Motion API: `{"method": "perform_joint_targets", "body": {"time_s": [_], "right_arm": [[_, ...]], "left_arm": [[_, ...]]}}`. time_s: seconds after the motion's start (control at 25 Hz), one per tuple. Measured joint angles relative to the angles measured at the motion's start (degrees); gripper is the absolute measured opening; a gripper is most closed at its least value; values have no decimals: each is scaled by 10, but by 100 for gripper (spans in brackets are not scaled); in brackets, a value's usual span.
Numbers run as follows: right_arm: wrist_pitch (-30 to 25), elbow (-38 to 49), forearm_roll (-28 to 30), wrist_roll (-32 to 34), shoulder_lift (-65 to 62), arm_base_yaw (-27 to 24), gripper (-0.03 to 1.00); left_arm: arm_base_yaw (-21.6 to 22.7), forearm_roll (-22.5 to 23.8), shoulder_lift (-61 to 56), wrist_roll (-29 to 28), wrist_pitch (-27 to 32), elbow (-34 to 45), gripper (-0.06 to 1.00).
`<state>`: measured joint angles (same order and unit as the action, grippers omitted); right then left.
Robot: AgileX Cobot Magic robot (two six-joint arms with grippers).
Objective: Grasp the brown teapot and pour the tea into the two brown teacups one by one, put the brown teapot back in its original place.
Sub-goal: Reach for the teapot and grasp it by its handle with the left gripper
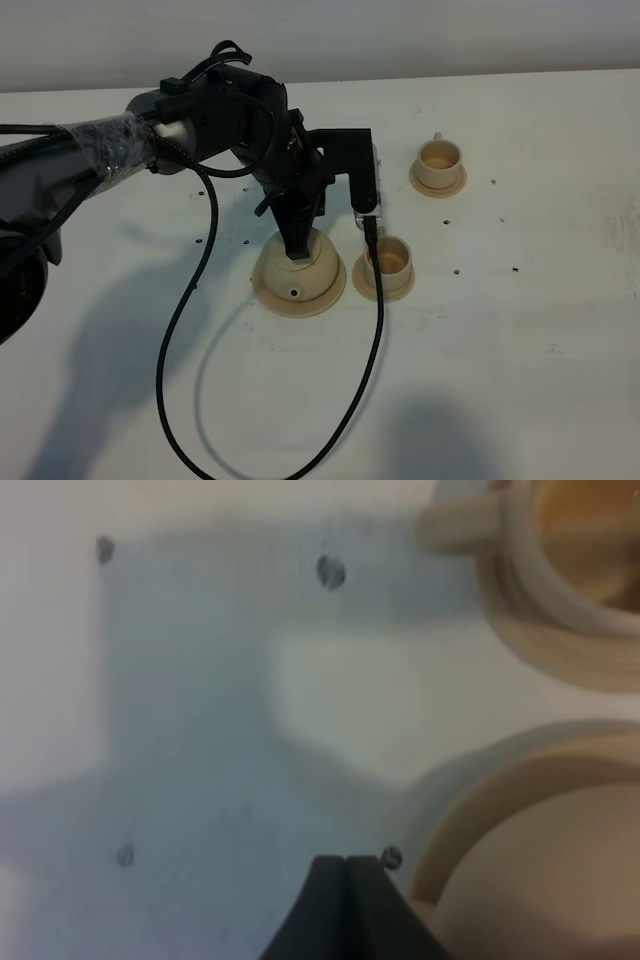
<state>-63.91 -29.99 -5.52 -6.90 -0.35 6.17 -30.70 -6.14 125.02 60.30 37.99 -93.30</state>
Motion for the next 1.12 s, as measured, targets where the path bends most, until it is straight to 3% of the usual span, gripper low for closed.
{"method": "perform_joint_targets", "body": {"time_s": [0.76,1.12], "right_arm": [[0,0,0,0,0,0,3],[0,0,0,0,0,0,3]], "left_arm": [[0,19,0,-31,21,0,-5],[0,48,0,-81,44,-5,-5]]}}
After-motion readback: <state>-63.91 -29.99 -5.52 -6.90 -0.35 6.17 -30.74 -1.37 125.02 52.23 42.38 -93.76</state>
